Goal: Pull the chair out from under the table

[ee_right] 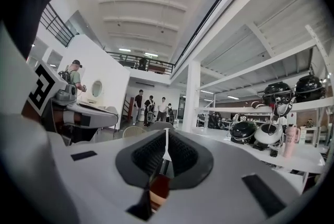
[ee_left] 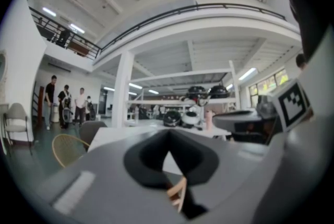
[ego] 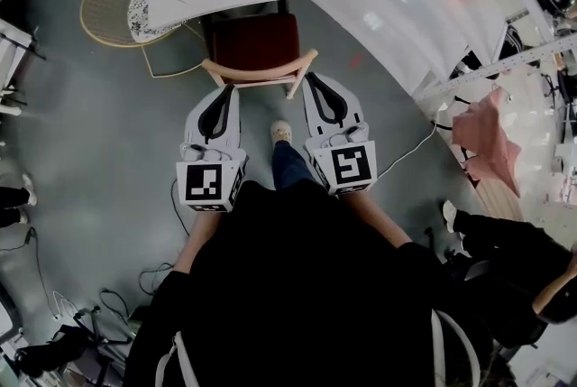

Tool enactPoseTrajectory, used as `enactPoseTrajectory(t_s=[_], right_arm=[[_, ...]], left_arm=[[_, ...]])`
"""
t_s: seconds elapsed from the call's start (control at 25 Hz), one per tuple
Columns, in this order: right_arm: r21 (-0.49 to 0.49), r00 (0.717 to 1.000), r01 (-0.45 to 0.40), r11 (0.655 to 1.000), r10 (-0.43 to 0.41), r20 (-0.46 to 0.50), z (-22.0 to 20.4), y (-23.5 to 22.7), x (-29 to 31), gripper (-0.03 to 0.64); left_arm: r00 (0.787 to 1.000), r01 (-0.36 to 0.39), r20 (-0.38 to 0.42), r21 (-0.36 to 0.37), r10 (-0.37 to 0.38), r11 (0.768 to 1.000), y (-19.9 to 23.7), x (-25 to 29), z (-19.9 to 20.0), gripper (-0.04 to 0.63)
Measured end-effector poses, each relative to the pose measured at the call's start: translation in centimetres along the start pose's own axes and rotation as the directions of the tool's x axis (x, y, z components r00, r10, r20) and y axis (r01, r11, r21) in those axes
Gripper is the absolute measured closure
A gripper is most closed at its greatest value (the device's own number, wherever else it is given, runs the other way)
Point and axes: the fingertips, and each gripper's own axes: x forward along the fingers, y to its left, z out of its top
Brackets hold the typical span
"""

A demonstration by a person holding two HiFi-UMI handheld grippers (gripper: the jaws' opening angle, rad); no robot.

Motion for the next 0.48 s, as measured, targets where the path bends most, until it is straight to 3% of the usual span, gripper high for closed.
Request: enactPoseTrajectory(t_s=[0.36,0.48], right_arm=[[-0.032,0.988,-0.121,0.992,0.117,-0.099,-4.8,-4.7,10.0,0.592],[-0.08,0.975,-0.163,0.983,0.148,-0.165,-7.0,-6.0,12.4,0.592]], left_arm=[[0.998,-0.033,-0.055,-0.026,0.031,0.999,5.0,9.8,-2.7,0.588],[0.995,-0.022,-0.101,0.016,0.023,1.0,5.8,12.4,-4.3,0.586]])
